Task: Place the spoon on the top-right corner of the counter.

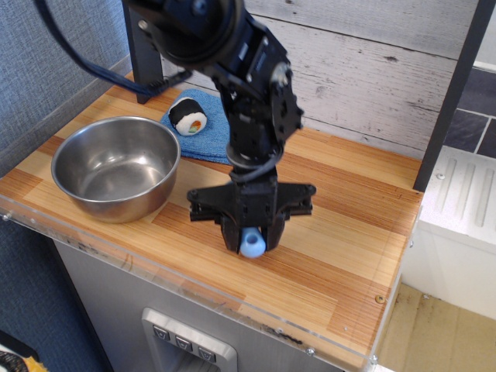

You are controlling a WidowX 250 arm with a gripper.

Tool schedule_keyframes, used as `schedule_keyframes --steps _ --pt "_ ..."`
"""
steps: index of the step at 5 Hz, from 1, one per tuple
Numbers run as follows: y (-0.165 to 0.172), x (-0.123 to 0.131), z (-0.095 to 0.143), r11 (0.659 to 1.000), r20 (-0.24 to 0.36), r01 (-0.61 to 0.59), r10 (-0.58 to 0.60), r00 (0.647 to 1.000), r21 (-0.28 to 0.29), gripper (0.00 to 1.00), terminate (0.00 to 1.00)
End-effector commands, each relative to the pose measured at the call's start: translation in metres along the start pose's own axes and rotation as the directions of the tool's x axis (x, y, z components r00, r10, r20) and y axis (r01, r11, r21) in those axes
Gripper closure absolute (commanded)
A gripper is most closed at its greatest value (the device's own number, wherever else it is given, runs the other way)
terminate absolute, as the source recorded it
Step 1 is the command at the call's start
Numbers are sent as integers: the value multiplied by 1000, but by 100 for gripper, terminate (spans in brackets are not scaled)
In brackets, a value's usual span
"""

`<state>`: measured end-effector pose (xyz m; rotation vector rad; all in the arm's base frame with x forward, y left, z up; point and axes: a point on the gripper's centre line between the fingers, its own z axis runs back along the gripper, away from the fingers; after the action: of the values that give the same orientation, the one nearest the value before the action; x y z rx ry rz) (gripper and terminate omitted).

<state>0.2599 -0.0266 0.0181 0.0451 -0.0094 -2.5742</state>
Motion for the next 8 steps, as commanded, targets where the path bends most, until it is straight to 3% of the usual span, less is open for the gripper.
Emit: schedule_keyframes --steps 1,2,3,4,6,8 --pt "28 -29 54 990 -100 -51 64 993 134 100 0" --pt "56 -44 65 979 -106 -43 65 992 199 100 0" --pt "91 -63 66 977 -121 10 16 993 212 100 0" --pt "110 -70 52 981 -105 16 5 994 196 100 0" --pt "129 -61 19 986 -41 56 -50 998 160 100 0" --pt "130 -54 10 985 -1 70 -71 997 158 100 0"
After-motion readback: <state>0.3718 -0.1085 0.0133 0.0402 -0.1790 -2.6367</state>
